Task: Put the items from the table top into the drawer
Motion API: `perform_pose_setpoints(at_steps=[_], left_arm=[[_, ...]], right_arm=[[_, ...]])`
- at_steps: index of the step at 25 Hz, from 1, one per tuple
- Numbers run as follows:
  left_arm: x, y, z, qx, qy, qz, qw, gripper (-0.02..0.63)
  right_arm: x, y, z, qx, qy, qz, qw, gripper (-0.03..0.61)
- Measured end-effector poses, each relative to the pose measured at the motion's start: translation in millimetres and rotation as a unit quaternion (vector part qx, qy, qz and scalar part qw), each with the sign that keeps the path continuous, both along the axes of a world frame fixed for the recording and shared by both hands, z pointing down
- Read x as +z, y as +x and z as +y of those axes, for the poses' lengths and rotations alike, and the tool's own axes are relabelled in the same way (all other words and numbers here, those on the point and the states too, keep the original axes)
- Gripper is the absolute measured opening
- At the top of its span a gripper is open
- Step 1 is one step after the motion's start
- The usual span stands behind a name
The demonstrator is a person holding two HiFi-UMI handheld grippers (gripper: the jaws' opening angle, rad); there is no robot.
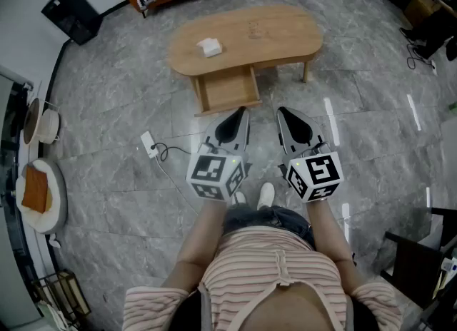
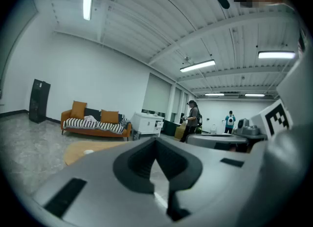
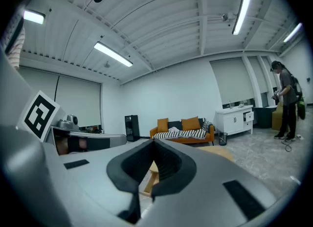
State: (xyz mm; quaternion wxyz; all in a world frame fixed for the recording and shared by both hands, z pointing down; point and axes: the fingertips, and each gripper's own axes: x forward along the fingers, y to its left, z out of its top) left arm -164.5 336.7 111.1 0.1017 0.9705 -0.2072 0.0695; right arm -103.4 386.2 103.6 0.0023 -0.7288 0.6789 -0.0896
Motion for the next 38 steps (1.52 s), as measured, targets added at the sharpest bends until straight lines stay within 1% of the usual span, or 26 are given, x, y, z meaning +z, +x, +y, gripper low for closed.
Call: perform_pose_setpoints(at_steps=[8, 12, 17, 21, 25, 28, 31, 38], left_arm=[[3, 12, -8, -0.007, -0.004, -0.001, 1.0000, 0.012], [2, 16, -17, -0.014, -0.005, 0.004, 0.9999, 0.014], [7, 17, -29, -0.037, -0.024, 0.007, 0.9990, 0.012], [9, 24, -38, -0.047, -0.029, 0.006, 0.9985, 0.012], [4, 37, -50, -0.052, -0.022, 0.000, 0.9984, 0.012], [7, 46, -62, -0.055, -0.021, -0.007, 0.9982, 0.012], [18, 55, -76, -0.055, -0.027, -0.018, 0.9980, 0.012], [34, 92, -127, -0.051, -0.040, -0.026, 0.9976, 0.012]], right_arm=[[2, 24, -1, 0.008, -0.002, -0.001, 1.000, 0.000], [-3, 39, 2, 0.009, 0.023, -0.013, 1.000, 0.000], [0, 57, 4, 0.008, 0.025, -0.024, 0.999, 0.000], [3, 78, 6, 0.022, 0.023, -0.033, 0.999, 0.000], [0, 103, 3, 0.037, 0.026, -0.042, 0.998, 0.000], [5, 117, -5, 0.043, 0.026, -0.053, 0.997, 0.000], [16, 126, -19, 0.044, 0.015, -0.060, 0.997, 0.000], [29, 148, -77, 0.025, -0.008, -0.059, 0.998, 0.000]])
